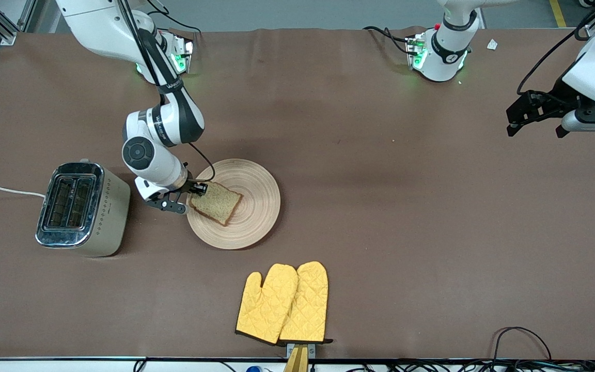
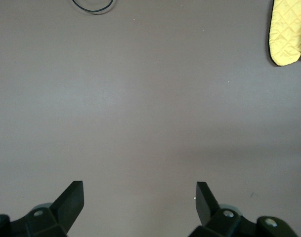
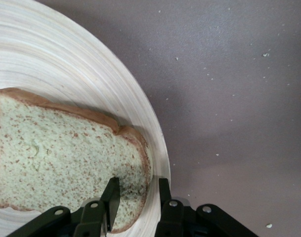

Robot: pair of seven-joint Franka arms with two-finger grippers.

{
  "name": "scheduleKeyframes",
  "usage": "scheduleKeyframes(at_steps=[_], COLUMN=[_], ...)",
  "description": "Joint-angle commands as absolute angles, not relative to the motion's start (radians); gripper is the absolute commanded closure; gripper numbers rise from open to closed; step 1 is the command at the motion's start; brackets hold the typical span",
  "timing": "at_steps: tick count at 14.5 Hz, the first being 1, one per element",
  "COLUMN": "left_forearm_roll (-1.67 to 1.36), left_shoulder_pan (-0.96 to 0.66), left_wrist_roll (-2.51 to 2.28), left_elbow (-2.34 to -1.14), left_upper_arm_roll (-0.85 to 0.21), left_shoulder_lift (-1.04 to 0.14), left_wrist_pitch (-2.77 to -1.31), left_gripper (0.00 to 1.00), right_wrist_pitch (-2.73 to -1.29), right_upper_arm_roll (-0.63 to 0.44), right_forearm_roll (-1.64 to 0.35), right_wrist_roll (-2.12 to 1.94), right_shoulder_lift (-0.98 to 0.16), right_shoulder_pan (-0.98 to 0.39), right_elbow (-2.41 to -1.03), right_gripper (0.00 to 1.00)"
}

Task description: Move plate and put bread in toaster

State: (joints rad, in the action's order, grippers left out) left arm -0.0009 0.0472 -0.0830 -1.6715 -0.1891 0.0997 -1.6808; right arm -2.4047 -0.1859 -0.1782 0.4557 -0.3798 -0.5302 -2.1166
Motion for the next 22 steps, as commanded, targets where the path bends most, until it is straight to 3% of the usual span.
scheduleKeyframes(at_steps=[1, 9, 12, 16, 22], left_forearm_roll=[-0.015, -0.014, -0.014, -0.011, -0.012], left_shoulder_pan=[0.046, 0.054, 0.054, 0.049, 0.054], left_wrist_roll=[-0.091, -0.084, -0.077, -0.08, -0.08], left_elbow=[-1.704, -1.663, -1.661, -1.655, -1.658], left_upper_arm_roll=[-0.173, -0.175, -0.175, -0.176, -0.181], left_shoulder_lift=[0.117, 0.1, 0.092, 0.086, 0.08], left_wrist_pitch=[-1.709, -1.697, -1.697, -1.697, -1.697], left_gripper=[0.0, 0.0, 0.0, 0.0, 0.0], right_wrist_pitch=[-2.425, -2.425, -2.421, -2.393, -2.082], right_upper_arm_roll=[-0.195, -0.198, -0.199, -0.202, -0.233], right_forearm_roll=[-0.175, -0.169, -0.161, -0.16, -0.11], right_wrist_roll=[0.462, 0.459, 0.463, 0.457, 0.462], right_shoulder_lift=[-0.38, -0.403, -0.405, -0.405, -0.394], right_shoulder_pan=[-0.546, -0.552, -0.551, -0.538, -0.525], right_elbow=[-2.134, -2.132, -2.132, -2.108, -1.928], right_gripper=[0.7, 0.71, 0.92, 0.97, 0.99])
